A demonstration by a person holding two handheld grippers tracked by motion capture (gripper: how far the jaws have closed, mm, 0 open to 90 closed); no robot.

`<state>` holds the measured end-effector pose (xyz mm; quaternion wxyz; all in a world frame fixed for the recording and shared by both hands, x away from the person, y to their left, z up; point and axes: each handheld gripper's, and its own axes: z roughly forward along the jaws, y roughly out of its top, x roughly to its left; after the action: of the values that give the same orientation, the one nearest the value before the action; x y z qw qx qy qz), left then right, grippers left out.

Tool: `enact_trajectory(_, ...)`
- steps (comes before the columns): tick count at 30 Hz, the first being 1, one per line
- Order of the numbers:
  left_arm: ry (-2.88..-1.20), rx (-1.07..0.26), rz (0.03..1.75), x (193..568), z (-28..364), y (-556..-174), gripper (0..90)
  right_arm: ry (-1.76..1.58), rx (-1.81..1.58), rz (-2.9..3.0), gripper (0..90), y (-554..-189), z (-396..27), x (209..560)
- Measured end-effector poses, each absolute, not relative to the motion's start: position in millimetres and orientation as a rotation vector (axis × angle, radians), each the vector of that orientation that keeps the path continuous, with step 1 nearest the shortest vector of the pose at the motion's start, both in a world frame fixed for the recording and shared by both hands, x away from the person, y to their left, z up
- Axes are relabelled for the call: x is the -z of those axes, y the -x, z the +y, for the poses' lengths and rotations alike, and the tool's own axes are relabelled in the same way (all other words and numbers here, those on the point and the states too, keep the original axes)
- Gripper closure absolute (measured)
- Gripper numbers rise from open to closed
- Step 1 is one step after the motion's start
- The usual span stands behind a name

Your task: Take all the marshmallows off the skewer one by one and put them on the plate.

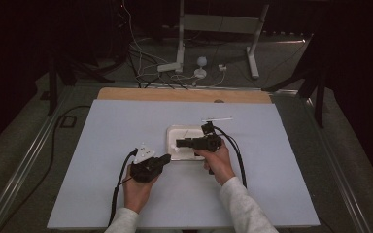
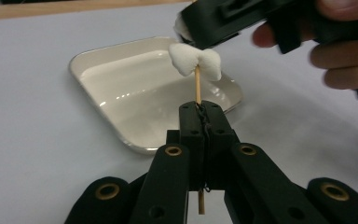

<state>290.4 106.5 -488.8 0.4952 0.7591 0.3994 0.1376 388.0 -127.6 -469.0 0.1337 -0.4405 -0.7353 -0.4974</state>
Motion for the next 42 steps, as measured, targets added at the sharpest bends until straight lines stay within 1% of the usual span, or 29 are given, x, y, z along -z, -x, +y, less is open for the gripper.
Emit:
enact_trajectory(1, -1.844, -0.342, 0.965, 488, 106, -290, 89.8, 1.277, 1.442, -2.132, 67.0, -388, -128, 469)
enact_trajectory(8, -1.844, -0.353, 0.963, 487, 107, -289, 90.0, 1.295, 1.468, -2.053, 74.4, -389, -128, 470)
enact_trajectory(13, -1.852, -0.375, 0.959, 485, 105, -288, 90.0, 1.319, 1.504, -2.045, 76.8, -388, -129, 466)
enact_trajectory(22, -1.854, -0.416, 0.960, 482, 107, -284, 90.0, 1.345, 1.540, -2.044, 78.7, -387, -124, 460)
enact_trajectory(42, -1.874, -0.460, 0.968, 480, 107, -281, 90.0, 1.415, 1.596, -2.022, 80.7, -387, -116, 455)
